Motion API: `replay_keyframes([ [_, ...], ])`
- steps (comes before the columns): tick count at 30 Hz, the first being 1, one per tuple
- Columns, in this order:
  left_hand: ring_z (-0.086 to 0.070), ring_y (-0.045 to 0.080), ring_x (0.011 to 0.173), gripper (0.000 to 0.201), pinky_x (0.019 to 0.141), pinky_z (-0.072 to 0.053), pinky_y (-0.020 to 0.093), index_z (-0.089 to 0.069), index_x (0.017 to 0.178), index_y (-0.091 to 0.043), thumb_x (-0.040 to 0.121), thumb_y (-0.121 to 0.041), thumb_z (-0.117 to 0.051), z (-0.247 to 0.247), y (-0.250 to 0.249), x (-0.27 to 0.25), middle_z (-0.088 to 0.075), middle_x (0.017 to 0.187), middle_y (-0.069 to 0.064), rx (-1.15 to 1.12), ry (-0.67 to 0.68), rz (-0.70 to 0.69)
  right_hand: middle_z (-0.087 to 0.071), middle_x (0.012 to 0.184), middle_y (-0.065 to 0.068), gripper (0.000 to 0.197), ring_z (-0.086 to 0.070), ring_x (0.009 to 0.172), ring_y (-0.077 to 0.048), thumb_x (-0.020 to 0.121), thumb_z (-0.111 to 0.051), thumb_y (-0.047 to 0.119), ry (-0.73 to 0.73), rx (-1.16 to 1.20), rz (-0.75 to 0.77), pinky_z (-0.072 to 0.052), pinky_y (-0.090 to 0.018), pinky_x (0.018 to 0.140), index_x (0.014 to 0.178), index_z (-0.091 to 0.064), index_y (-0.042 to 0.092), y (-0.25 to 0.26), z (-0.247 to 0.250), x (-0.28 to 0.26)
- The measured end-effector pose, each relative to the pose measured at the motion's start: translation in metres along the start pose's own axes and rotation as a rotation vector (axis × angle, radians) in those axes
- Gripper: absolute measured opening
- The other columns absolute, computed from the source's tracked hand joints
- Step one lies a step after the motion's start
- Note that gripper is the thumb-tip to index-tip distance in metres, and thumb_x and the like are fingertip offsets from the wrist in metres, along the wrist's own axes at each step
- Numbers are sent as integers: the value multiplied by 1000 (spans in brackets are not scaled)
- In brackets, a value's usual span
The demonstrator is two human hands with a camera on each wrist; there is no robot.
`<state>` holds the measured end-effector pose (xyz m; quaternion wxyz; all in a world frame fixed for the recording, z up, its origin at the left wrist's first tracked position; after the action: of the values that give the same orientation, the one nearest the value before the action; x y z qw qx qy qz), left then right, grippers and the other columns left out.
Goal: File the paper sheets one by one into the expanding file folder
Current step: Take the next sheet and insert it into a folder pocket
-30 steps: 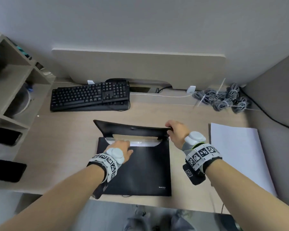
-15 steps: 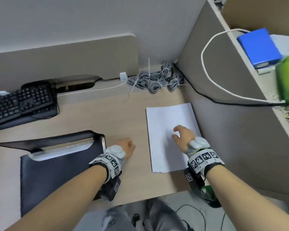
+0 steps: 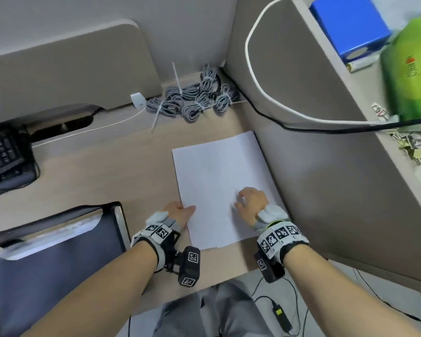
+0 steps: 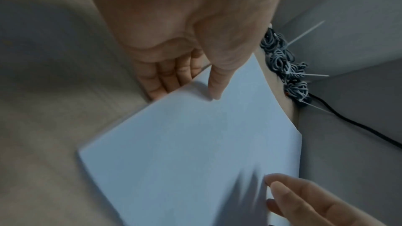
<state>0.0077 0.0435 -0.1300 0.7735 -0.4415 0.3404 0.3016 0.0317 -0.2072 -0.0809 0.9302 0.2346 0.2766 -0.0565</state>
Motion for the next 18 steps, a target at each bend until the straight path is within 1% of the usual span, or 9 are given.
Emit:
replay_keyframes([
  [3, -69, 29, 89, 28, 78, -55, 37, -71, 90, -19, 74, -39, -82, -2, 27, 30, -73, 88, 4, -64, 88, 32, -61, 114, -7, 31, -55, 108, -31, 87, -53, 33, -21, 85, -12, -46, -36, 90, 109, -60, 12, -2, 3, 1],
  [5, -70, 33, 90, 43, 83, -56, 44, -72, 98, -13, 69, -43, -83, -2, 50, 53, -74, 95, 11, -126, 137, 47, -59, 121, -8, 34, -53, 113, -30, 87, -56, 30, -109, 139, -36, -44, -34, 94, 115, -59, 10, -10, 15, 0],
  [7, -67, 38, 98, 67, 95, -50, 53, -67, 110, -1, 62, -45, -85, 2, 36, 35, -70, 106, 20, -141, 130, 51, -58, 121, -10, 33, -54, 113, -30, 87, -60, 25, -189, 165, -66, -42, -34, 93, 115, -59, 7, -18, 28, -3],
  [8, -67, 34, 99, 64, 96, -50, 51, -66, 111, -2, 65, -43, -83, 7, 15, 20, -70, 105, 17, -122, 98, 31, -58, 123, -11, 34, -53, 114, -31, 88, -59, 24, -197, 165, -82, -41, -34, 95, 117, -58, 6, -22, 30, -3],
  [11, -65, 31, 100, 30, 94, -52, 45, -66, 105, -11, 80, -23, -75, 17, -1, 11, -69, 104, 11, -58, -7, 36, -55, 131, -10, 40, -49, 122, -30, 90, -58, 27, -133, 129, -132, -40, -36, 101, 124, -55, 7, -26, 23, -4],
  [13, -65, 31, 101, 30, 94, -52, 43, -65, 105, -10, 80, -24, -75, 14, -2, 11, -69, 103, 10, -66, 3, 40, -60, 123, -11, 38, -52, 117, -32, 88, -57, 30, -109, 92, -126, -44, -40, 97, 118, -57, 7, -22, 16, -4],
  [14, -64, 31, 100, 44, 93, -52, 42, -64, 111, -5, 76, -28, -78, 10, 3, 14, -68, 103, 9, -90, 28, 55, -62, 117, -10, 37, -54, 113, -32, 87, -56, 32, -99, 81, -128, -46, -42, 93, 115, -57, 8, -20, 13, -5],
  [16, -64, 32, 103, 89, 95, -51, 45, -57, 123, 0, 52, -47, -81, 5, 14, 27, -67, 114, 12, -103, 27, 63, -62, 117, -8, 39, -55, 112, -30, 88, -53, 36, -57, 100, -144, -49, -42, 90, 119, -54, 13, -16, 8, -5],
  [18, -63, 34, 105, 104, 95, -51, 49, -52, 129, -1, 42, -52, -74, 5, 20, 37, -63, 122, 13, -58, 17, 73, -59, 125, -6, 44, -57, 112, -28, 88, -53, 39, -31, 157, -172, -49, -40, 93, 128, -50, 20, -17, 6, -6],
])
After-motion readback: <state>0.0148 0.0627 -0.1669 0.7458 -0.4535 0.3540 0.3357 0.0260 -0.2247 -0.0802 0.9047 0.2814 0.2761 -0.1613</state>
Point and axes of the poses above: each hand's wrist, its own x-axis towards the middle knuckle, its own z-axis out of the back of the hand, y = z × x, the point moved 10 cm from there along x, towards the middle knuckle
